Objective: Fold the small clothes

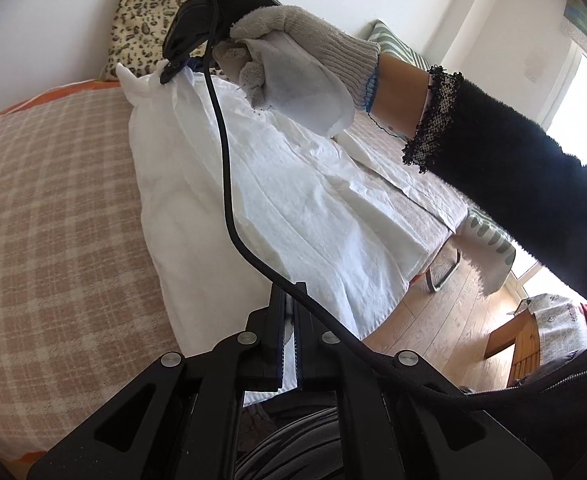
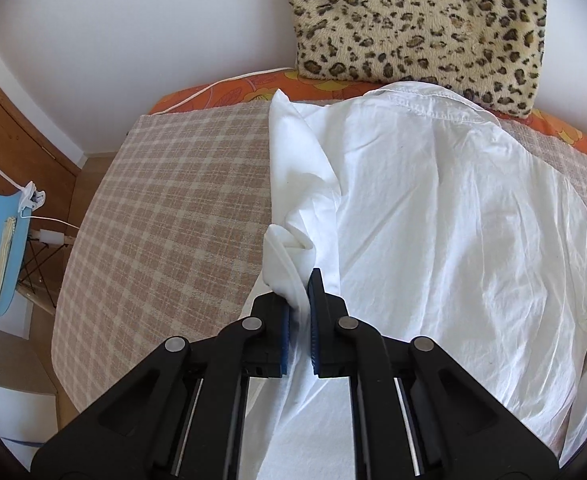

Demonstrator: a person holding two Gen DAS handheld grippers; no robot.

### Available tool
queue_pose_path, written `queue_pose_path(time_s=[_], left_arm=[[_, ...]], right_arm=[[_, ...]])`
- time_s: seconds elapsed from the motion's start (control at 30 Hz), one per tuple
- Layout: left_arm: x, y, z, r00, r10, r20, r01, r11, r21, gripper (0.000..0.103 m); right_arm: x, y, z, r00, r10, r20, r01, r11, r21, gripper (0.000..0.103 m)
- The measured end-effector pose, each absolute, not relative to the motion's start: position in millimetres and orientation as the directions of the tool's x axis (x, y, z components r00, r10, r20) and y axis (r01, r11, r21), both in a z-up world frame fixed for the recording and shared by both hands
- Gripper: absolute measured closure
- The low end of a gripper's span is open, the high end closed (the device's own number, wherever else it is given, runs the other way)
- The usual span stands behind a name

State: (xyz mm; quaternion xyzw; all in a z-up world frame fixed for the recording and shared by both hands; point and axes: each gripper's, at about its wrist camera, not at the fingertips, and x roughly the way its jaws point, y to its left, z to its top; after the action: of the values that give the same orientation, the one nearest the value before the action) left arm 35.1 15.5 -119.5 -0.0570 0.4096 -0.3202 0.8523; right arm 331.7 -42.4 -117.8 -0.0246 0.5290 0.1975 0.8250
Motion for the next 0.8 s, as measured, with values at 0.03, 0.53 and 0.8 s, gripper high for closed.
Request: queue_pose_path(time_s=[0.03,0.53,0.8], left_arm=[[36.5,9.6,-118.1,0.449,-0.598,-0.664,0.515,0.78,-0.355,0.101],[35.6,20.3,-101.1,0.439,-0.586,-0.681,0.541,0.777,-0.321,0.09],[60.8,54.9,-128.1,0.466,-0.517,-0.718,0.41,0.845,-0.342,0.09]], right_arm=[[332.2,-49.8,-118.9,0.366,0.296,-0.882,-0.344,0.924,0.168,0.095],[354.3,-129.5,-168.6,0.321,0.364,-0.874,-0.268,0.92,0.285,0.095],[350.6,-128.5,-173.3,0.282,0.33,-0.901,-0.306,0.921,0.242,0.077]])
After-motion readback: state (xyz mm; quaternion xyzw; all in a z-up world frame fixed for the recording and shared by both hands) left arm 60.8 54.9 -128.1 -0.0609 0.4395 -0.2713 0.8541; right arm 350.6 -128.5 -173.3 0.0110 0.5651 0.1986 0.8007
